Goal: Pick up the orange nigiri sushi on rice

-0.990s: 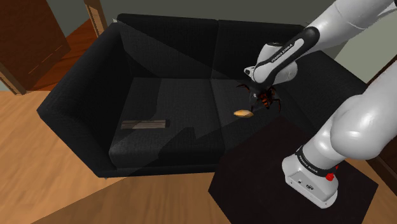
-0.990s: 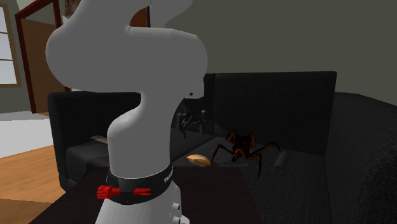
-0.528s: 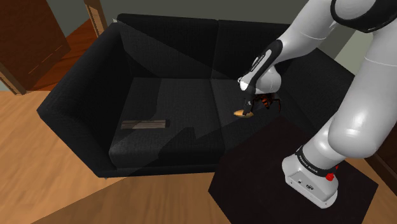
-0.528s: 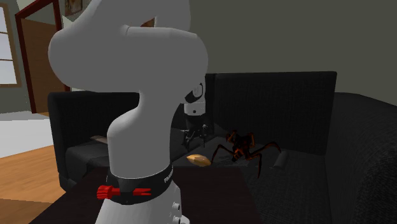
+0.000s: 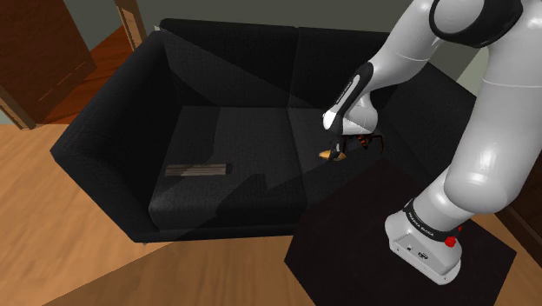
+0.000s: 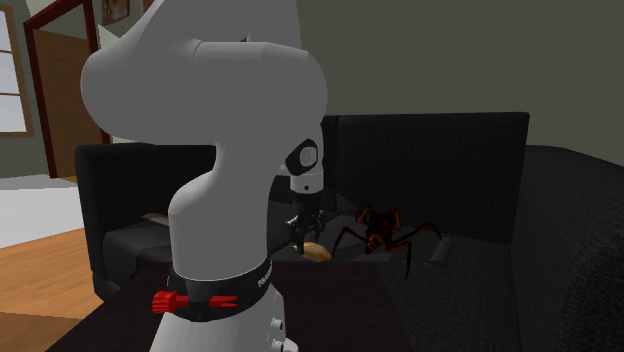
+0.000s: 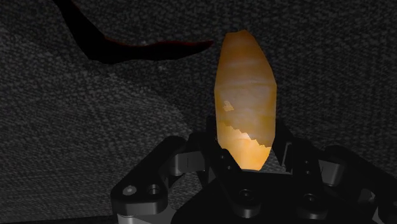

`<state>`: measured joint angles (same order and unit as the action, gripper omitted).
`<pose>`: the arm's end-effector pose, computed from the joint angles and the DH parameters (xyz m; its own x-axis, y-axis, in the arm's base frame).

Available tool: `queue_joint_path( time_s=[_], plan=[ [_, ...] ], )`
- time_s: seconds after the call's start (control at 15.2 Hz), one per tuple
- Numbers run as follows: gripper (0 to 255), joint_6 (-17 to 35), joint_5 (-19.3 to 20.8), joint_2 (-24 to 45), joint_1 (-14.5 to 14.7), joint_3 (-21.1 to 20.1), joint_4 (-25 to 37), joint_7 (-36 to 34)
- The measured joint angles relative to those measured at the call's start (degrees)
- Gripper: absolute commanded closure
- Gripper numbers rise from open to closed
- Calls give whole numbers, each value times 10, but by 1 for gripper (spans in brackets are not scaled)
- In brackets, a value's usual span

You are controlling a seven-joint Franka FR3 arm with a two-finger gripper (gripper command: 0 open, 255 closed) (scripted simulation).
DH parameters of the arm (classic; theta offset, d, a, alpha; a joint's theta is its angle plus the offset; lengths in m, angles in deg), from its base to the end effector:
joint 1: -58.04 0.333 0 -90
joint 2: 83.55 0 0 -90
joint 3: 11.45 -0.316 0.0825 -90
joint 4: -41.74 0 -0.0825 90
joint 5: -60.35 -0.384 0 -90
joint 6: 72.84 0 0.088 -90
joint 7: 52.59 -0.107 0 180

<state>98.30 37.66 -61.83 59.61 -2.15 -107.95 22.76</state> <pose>0.4075 -0.0907 0.1243 0.6963 0.7177 0.0067 0.7176 -0.6964 0.0095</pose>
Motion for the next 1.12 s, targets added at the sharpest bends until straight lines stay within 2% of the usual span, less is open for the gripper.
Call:
queue_joint_path(
  time_s=[0.53, 1.12],
  plan=[
    [255, 1, -1, 0, 0, -1, 0, 0],
    [255, -58, 67, -79, 63, 77, -22, -54]
  ],
)
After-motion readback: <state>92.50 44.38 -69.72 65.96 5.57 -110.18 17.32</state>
